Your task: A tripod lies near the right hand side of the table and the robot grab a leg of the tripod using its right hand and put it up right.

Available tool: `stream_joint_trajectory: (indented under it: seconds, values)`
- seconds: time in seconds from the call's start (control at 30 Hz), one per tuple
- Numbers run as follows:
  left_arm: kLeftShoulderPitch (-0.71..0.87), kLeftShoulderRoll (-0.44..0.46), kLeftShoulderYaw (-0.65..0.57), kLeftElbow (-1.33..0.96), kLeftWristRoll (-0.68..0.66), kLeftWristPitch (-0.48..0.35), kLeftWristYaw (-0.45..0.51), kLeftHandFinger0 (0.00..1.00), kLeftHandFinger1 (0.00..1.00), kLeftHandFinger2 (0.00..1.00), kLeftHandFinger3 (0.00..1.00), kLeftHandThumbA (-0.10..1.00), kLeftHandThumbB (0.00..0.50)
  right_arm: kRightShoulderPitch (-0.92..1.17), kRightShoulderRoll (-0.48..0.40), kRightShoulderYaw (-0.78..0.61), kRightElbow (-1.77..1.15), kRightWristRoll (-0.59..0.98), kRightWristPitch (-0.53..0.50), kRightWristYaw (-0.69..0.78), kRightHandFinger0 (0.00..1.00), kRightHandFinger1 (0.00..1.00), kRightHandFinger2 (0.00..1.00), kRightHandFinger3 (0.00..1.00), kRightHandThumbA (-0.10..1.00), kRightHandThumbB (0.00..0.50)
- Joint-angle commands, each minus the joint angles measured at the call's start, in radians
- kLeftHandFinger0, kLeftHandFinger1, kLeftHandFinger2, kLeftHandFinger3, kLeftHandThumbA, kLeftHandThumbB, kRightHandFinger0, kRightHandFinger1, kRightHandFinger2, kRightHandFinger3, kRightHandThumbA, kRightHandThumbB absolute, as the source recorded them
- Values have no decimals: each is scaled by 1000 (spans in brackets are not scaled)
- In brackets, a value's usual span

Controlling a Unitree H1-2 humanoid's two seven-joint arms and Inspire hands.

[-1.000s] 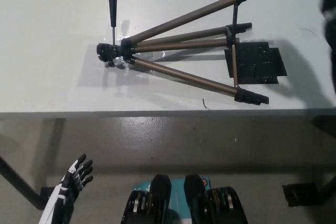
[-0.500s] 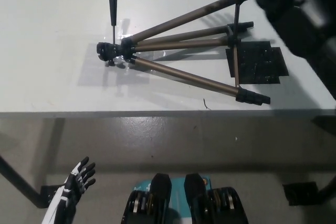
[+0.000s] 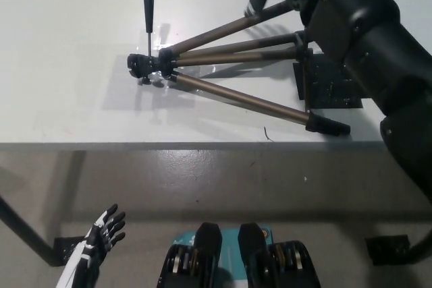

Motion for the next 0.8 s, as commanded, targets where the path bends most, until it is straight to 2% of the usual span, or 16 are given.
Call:
stream_joint_trajectory:
  seconds: [0.0,0.1,0.2,0.37,0.43,0.5,0.53,0.57,0.6,0.63,0.67,0.7,0.73,0.77]
  values:
    - [-2,19,-5,-18,15,-10,-10,1000,1000,1000,1000,1000,250,-65,1,-37,53,43,-13,38,1000,1000,1000,1000,862,500]
    - [0,19,-6,-28,20,9,-6,1000,1000,1000,1000,1000,262,-60,7,-35,94,36,-24,32,1000,1000,1000,1000,863,500]
    - [3,17,-8,-28,25,7,-3,1000,1000,1000,1000,1000,274,-43,9,-46,116,46,-7,26,1000,1000,1000,1000,816,500]
    - [-7,18,-10,-12,27,-15,-8,1000,1000,1000,1000,1000,242,-11,13,-15,134,16,-7,18,1000,1000,1000,1000,840,500]
    - [-7,16,-12,-12,24,-13,-8,1000,1000,1000,1000,1000,247,-1,18,-24,147,27,12,27,1000,1000,1000,1000,784,500]
    - [-3,15,-14,-19,30,-5,-4,1000,1000,1000,1000,1000,249,19,24,24,153,-20,-19,-6,1000,1000,1000,1000,803,500]
    - [-2,14,-15,-21,30,-3,-4,1000,1000,1000,1000,1000,256,30,27,43,154,-39,-27,-41,1000,1000,1000,1000,770,500]
    - [-2,14,-16,-21,33,-5,-3,1000,1000,1000,1000,1000,257,38,26,56,151,-46,-38,-80,1000,1000,1000,1000,632,435]
    - [-3,15,-17,-20,37,-8,-3,1000,1000,1000,1000,1000,258,54,24,82,143,-75,-68,-168,927,1000,1000,1000,459,351]
    - [-4,16,-17,-21,37,-6,-4,1000,1000,1000,1000,1000,265,67,18,118,138,-113,-100,-261,682,755,835,952,225,272]
    - [-7,17,-17,-23,37,-1,-4,1000,1000,1000,1000,1000,267,74,14,143,135,-137,-116,-322,591,669,756,881,138,287]
    - [-9,17,-16,-22,36,-3,-4,1000,1000,1000,1000,1000,269,83,8,163,128,-159,-134,-420,284,373,488,700,-44,304]
    - [-14,20,-17,-25,37,-3,-6,1000,1000,1000,1000,1000,263,94,2,183,119,-185,-139,-543,11,118,308,484,-98,322]
    - [-17,21,-18,-25,32,-4,-11,1000,1000,1000,1000,1000,253,95,-3,184,110,-188,-146,-570,0,166,426,460,-100,298]
